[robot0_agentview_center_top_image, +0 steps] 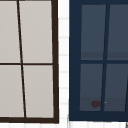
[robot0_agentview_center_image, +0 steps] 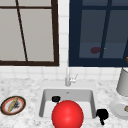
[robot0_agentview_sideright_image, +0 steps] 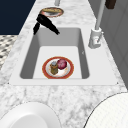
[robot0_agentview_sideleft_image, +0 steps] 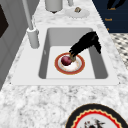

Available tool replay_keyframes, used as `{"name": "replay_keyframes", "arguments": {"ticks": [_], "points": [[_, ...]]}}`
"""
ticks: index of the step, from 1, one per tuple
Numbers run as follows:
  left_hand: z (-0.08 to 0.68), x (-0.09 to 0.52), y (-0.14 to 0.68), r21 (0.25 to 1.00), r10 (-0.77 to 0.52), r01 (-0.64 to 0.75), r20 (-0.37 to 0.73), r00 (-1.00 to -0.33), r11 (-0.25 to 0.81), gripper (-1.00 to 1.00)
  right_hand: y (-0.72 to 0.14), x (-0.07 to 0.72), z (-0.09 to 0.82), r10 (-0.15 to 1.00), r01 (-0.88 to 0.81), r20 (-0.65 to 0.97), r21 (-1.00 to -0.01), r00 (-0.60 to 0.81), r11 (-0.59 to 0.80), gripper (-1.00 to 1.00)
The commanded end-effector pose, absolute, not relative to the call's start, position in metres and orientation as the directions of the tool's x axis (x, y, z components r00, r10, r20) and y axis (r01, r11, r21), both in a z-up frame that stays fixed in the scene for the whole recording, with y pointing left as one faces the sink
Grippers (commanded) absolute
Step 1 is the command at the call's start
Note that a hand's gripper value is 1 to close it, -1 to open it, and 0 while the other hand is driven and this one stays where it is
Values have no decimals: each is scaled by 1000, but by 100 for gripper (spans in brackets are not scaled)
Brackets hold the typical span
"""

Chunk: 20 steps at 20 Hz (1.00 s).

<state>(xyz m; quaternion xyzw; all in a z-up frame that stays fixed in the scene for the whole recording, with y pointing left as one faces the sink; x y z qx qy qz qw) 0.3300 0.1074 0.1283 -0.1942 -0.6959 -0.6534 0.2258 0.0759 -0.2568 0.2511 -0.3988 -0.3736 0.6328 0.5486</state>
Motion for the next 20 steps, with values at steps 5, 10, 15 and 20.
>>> {"name": "replay_keyframes", "arguments": {"ticks": [5,10,15,20], "points": [[76,336,63,830,-25,558,558,-830,0,-100,-257,76,251,992,-396,-95,-910,-80,-119,0],[42,342,57,830,34,556,558,-829,-54,-100,-257,76,251,992,-396,-95,-910,-80,-119,0],[16,347,52,824,37,563,566,-824,-62,-100,-257,76,251,992,-396,-95,-910,-80,-119,0],[4,359,47,838,29,545,545,-838,-23,-100,-257,76,251,992,-396,-95,-910,-80,-119,0]]}}
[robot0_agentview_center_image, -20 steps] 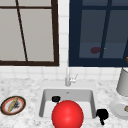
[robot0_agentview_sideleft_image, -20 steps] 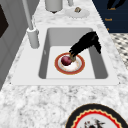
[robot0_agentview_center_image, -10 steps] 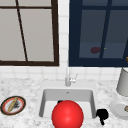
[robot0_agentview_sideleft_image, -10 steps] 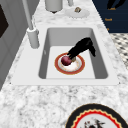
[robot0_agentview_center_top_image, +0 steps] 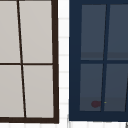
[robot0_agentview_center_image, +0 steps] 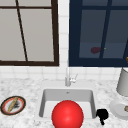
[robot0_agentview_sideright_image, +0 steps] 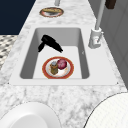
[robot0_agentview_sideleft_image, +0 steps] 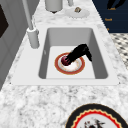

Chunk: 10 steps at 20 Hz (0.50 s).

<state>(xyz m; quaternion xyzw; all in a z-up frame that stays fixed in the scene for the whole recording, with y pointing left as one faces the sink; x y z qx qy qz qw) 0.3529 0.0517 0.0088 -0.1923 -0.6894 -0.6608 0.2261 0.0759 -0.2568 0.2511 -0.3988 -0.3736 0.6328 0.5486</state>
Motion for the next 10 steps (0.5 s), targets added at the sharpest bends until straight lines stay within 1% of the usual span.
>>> {"name": "replay_keyframes", "arguments": {"ticks": [1,10], "points": [[5,359,42,843,23,538,539,-842,-18,-100,-257,76,251,992,-396,-95,-910,-80,-119,0],[6,369,36,855,37,518,519,-854,-25,-100,-257,76,251,992,-396,-95,-910,-80,-119,0]]}}
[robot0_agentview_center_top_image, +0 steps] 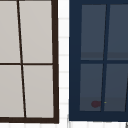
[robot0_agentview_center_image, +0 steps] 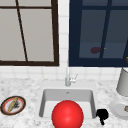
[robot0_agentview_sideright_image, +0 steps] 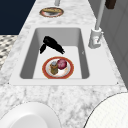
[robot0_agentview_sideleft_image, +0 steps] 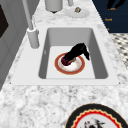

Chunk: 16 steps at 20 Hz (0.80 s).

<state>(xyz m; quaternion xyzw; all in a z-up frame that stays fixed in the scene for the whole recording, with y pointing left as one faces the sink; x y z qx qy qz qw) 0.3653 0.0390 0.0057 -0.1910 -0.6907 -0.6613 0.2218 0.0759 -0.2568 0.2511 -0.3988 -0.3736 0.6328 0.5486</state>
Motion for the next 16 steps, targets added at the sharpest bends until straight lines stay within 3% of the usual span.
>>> {"name": "replay_keyframes", "arguments": {"ticks": [1,16], "points": [[6,370,36,855,40,519,519,-854,-26,-100,-257,76,251,992,-396,-95,-910,-80,-119,0],[4,388,6,848,38,529,530,-847,-22,-100,-257,76,251,992,-396,-95,-910,-80,-119,0]]}}
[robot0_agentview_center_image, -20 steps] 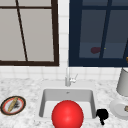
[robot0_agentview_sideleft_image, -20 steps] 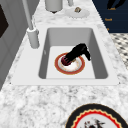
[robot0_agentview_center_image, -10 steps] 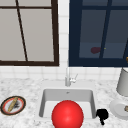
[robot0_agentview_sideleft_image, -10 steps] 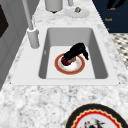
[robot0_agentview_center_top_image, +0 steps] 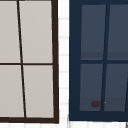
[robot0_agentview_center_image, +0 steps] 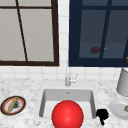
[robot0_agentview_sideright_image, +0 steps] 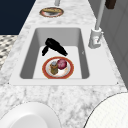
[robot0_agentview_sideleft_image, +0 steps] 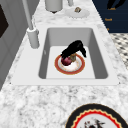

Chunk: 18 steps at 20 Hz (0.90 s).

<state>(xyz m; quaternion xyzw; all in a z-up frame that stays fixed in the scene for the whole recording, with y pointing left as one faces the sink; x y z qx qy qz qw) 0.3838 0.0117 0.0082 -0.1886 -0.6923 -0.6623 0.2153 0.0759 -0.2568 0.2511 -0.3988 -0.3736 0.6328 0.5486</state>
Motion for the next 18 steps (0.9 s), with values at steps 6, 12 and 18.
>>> {"name": "replay_keyframes", "arguments": {"ticks": [6,12,18], "points": [[-3,393,-3,837,-29,546,547,-837,33,-100,-257,76,251,992,-396,-95,-910,-80,-119,0],[-34,431,-17,832,-14,553,554,-832,41,-100,-257,76,251,992,-396,-95,-910,-80,-119,0],[-55,435,-12,837,33,548,547,-837,16,-100,-257,76,251,992,-396,-95,-910,-80,-119,0]]}}
